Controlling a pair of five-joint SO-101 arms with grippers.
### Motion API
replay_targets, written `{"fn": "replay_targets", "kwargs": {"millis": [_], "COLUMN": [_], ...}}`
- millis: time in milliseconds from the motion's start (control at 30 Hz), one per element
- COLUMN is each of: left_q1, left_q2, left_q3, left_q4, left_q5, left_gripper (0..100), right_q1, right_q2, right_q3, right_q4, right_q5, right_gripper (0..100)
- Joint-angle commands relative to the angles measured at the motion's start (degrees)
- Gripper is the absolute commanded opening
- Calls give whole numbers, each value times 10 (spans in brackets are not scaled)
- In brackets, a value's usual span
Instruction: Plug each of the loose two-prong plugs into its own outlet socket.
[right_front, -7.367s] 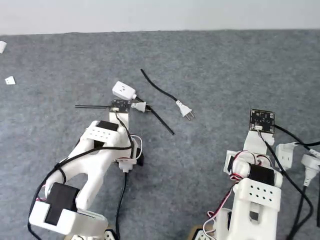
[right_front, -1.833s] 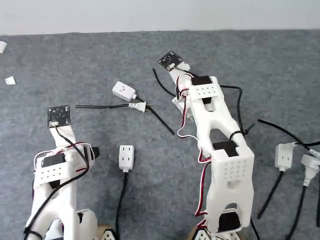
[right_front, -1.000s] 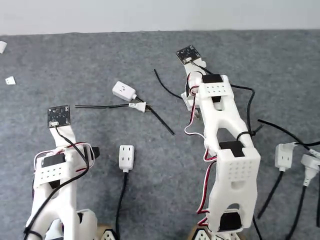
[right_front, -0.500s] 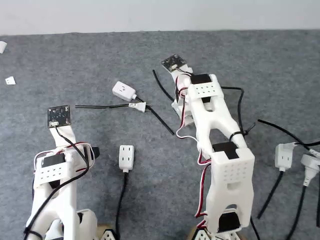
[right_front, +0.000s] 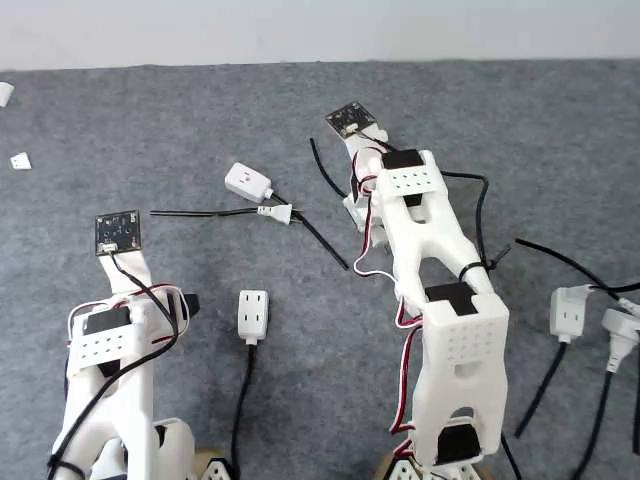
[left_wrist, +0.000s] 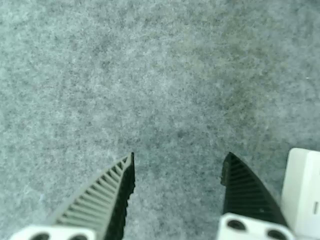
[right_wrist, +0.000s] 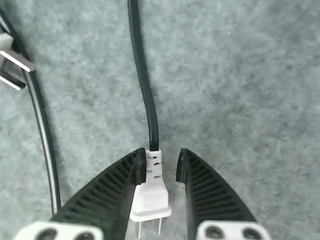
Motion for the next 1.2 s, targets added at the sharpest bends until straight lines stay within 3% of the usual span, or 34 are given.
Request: {"fn": "replay_targets", "kwargs": {"millis": [0, 567, 733, 1167], "left_q1": [4, 4, 4, 4], "left_q2": [-11, -11, -11, -11], "left_q3": [-5, -5, -5, -5], "left_q4": [-14, -13, -13, -13], "left_q5": [-3, -3, -3, -3], "left_gripper": [268, 268, 268, 268], "right_q1": [4, 3, 4, 11], "right_q2": [-8, 15, 15, 7], "right_q3": [-20, -20, -20, -21], "right_q4": [-12, -7, -11, -8], "right_q5": [4, 23, 25, 21], "right_gripper": [123, 118, 42, 11]}}
